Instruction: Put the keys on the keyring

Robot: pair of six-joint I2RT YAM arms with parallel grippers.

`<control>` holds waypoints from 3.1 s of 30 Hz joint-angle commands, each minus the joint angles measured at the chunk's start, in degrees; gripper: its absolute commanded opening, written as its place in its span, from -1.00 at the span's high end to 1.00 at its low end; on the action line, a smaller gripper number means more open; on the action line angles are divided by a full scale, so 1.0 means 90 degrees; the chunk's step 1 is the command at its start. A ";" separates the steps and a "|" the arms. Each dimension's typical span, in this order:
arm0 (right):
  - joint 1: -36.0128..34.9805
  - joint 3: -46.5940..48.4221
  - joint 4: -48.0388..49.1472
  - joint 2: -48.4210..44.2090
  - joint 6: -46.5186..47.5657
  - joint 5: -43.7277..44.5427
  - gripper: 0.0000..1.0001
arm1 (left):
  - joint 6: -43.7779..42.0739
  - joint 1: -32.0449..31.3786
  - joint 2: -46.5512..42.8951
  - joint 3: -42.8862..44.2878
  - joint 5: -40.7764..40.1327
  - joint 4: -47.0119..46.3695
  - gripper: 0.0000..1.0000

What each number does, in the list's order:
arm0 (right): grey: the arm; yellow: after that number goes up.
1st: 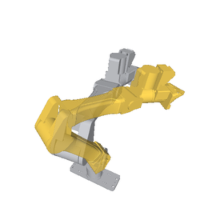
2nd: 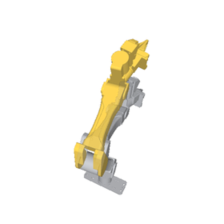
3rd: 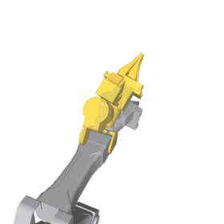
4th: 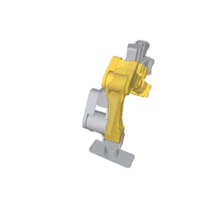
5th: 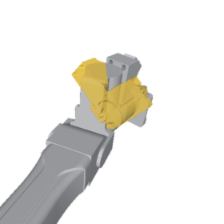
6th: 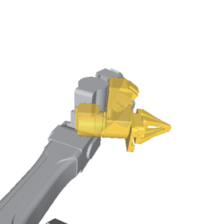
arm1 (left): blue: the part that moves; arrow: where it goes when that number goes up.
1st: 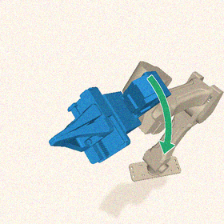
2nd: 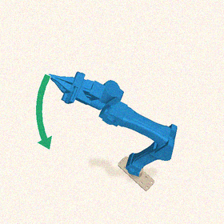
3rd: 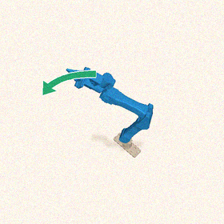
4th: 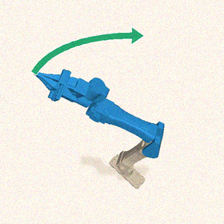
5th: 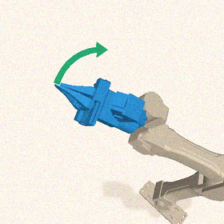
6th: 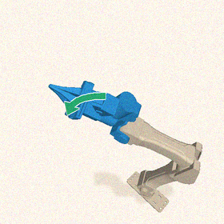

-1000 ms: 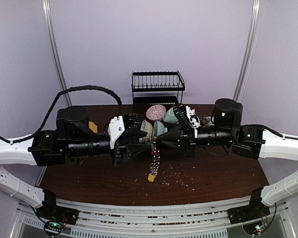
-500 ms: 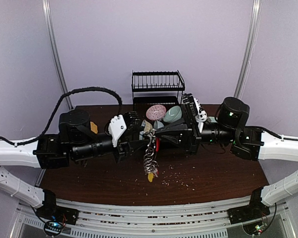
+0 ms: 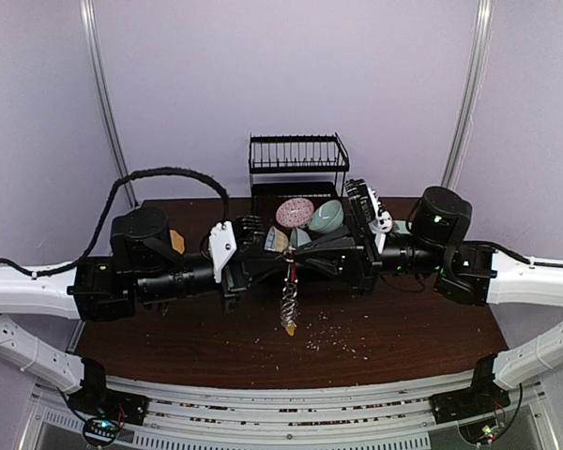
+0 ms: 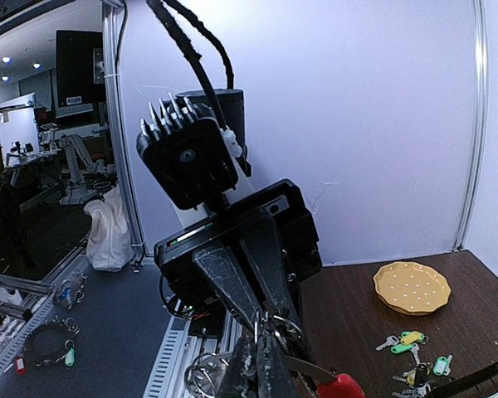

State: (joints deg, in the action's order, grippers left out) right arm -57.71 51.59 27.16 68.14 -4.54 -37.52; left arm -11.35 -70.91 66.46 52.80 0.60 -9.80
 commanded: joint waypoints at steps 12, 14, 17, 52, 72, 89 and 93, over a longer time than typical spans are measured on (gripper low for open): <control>-0.0203 -0.0962 0.2733 0.0011 -0.1010 0.2643 1.00 | 0.0217 0.0018 0.0681 0.0304 0.0089 -0.0183 1.00; -0.0207 -0.1045 0.2854 0.0038 -0.0977 0.2816 1.00 | 0.0208 0.0018 0.0648 0.0292 0.0131 -0.0202 1.00; -0.0196 -0.1128 0.3026 0.0117 -0.1047 0.2699 1.00 | 0.0212 0.0008 0.0612 0.0296 0.0370 -0.0220 0.57; 0.0119 -0.0991 0.2411 0.0058 -0.0658 0.0062 1.00 | 0.0610 0.0169 0.0326 0.1199 0.0514 0.0940 1.00; 0.0202 0.0885 -0.2401 0.0151 0.1954 0.1103 0.39 | -0.0069 0.0014 0.0935 0.2441 -0.1006 0.3502 1.00; 0.0250 0.1143 -0.2550 0.0529 0.1979 0.0615 0.70 | -0.0057 -0.0001 0.0839 0.2278 -0.0677 0.3206 1.00; 0.0256 0.1171 -0.2596 0.0549 0.2023 0.0637 0.76 | -0.0065 -0.0001 0.0787 0.2245 -0.0655 0.3161 1.00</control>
State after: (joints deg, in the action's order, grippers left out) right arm -55.61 60.51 3.42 72.77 13.58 -30.94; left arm -11.29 -70.61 75.50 72.77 -6.35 22.74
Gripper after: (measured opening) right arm 0.130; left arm 0.006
